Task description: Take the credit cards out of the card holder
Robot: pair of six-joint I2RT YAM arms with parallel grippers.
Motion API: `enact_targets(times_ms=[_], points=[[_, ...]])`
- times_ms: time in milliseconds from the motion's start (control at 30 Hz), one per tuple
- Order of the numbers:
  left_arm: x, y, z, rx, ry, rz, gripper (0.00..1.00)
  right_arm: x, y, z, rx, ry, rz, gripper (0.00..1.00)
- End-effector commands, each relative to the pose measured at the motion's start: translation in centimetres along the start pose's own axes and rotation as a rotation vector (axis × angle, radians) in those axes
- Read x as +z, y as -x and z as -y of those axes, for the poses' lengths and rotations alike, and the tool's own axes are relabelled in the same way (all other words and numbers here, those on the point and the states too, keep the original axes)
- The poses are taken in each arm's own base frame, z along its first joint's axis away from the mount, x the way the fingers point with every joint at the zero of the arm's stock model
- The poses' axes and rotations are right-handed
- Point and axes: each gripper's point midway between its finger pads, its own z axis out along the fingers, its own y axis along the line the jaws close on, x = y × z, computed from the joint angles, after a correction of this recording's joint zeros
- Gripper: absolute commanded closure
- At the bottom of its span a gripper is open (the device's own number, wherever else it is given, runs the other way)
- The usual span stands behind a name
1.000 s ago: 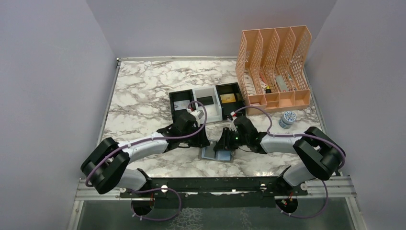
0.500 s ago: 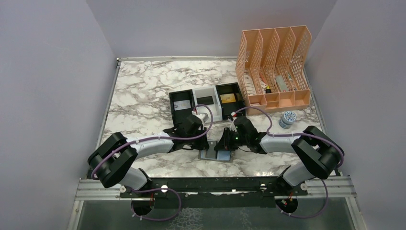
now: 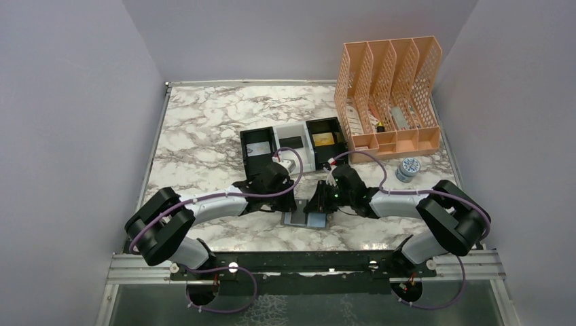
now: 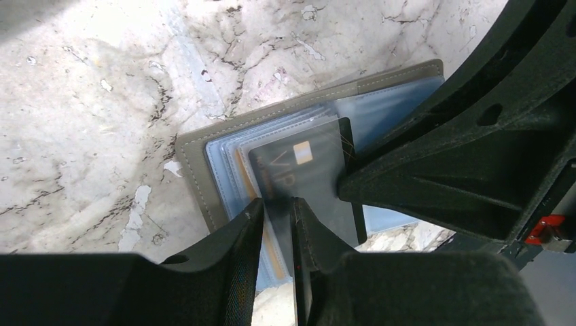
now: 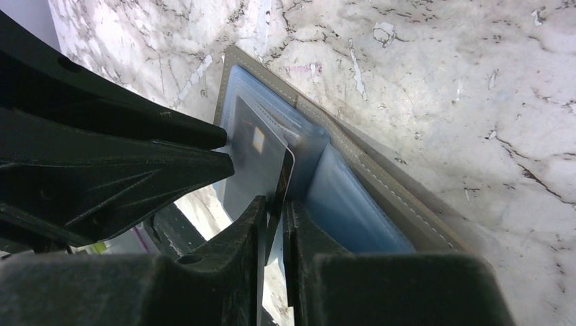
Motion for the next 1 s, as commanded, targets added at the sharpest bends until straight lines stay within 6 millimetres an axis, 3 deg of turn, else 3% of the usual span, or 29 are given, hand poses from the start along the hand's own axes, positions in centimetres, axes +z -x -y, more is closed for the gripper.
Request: enact_targets(times_ms=[0,67,200,533,967], points=[[0.2,-0.8,-2.0,0.023,0.109,-0.032,0.75,-0.3,-0.1,-1.1,-0.012,0.047,-0.010,0.91],[0.2,-0.7,-2.0,0.027,0.111,-0.032,0.75,-0.3,-0.2,-1.3,-0.011,0.051,-0.023,0.98],[0.1,-0.7,-2.3,0.028,0.128,-0.030,0.75,-0.5,0.1,-1.0,-0.018,0.028,-0.007,0.98],[0.0,-1.2,-3.0,0.027,0.150,-0.035,0.75,-0.7,-0.6,-1.2,-0.004,0.049,-0.053,0.89],[0.1,-1.5,-3.5,0.030,0.168,-0.045,0.75,-0.7,-1.2,-1.0,0.043,0.073,-0.081,0.84]])
